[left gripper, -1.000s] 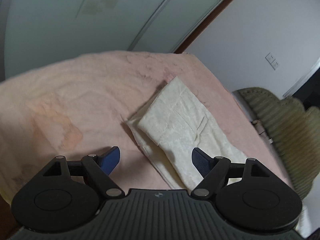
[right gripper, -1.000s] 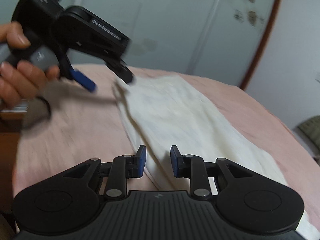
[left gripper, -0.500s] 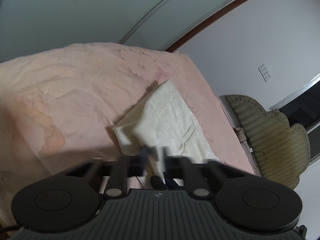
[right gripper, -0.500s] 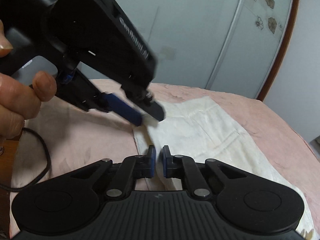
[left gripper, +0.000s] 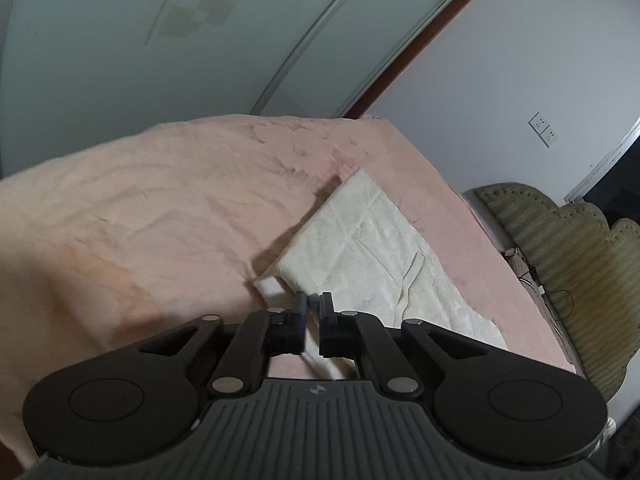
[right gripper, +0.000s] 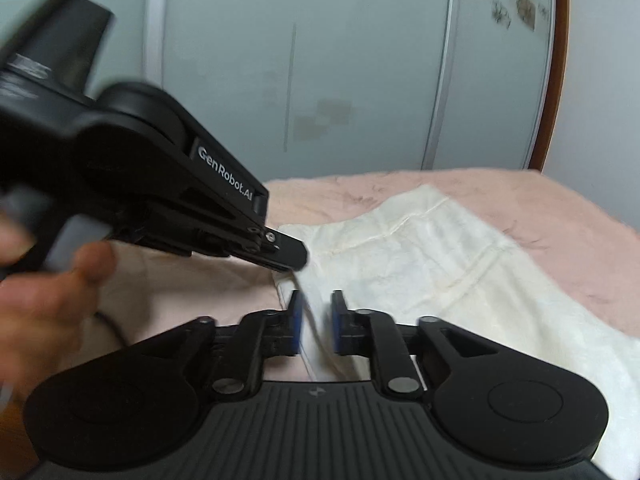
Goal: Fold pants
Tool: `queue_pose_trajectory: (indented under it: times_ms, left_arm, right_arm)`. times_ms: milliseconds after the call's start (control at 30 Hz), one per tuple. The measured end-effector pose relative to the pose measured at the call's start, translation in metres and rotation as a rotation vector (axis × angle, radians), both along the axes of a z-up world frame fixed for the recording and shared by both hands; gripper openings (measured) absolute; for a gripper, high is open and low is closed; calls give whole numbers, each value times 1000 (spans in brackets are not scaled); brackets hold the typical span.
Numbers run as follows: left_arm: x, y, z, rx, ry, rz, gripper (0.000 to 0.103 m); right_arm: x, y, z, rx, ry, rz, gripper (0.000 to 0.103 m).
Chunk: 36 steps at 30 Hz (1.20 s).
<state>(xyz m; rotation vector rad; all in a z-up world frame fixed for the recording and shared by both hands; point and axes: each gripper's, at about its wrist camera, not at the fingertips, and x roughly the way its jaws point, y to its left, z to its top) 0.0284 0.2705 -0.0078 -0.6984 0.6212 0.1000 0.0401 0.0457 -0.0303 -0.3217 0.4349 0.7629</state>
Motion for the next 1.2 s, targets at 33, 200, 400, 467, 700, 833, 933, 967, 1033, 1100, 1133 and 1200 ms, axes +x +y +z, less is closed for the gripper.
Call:
queue_pose_trajectory:
  times_ms: [33, 200, 400, 467, 700, 833, 933, 967, 1033, 1100, 1133, 1200]
  left_arm:
    - [-5, 4, 1, 3, 0, 22, 15]
    - [-11, 11, -4, -89, 18, -19, 55]
    - [3, 7, -20, -223, 30, -49, 73]
    - [7, 4, -23, -250, 17, -48, 79]
    - [40, 1, -30, -297, -31, -23, 90]
    - [59, 6, -30, -300, -33, -4, 90]
    - [74, 11, -28, -297, -15, -17, 90]
    - [79, 12, -27, -289, -10, -32, 90]
    - [92, 15, -26, -263, 0, -72, 87]
    - [101, 17, -25, -225, 7, -123, 74]
    - [106, 17, -25, -207, 13, -163, 49]
    - [115, 16, -28, -162, 61, -217, 21]
  right_arm:
    - [-7, -6, 3, -13, -21, -8, 40]
    - [-35, -19, -12, -179, -146, -40, 67]
    - [-21, 0, -27, -225, -179, -97, 54]
    - [-22, 10, -32, -241, -193, -67, 35]
    - [17, -31, -2, 161, 136, -43, 23]
    - [25, -74, 21, 268, 233, 32, 23]
    - [46, -84, 19, 129, 215, -169, 23]
    - [53, -86, 13, 92, 217, -234, 23]
    - [66, -88, -5, 44, 283, -262, 23]
    - [56, -94, -8, 67, 258, -248, 23]
    - [52, -100, -8, 80, 265, -248, 24]
    - [52, -107, -3, 124, 275, -242, 32]
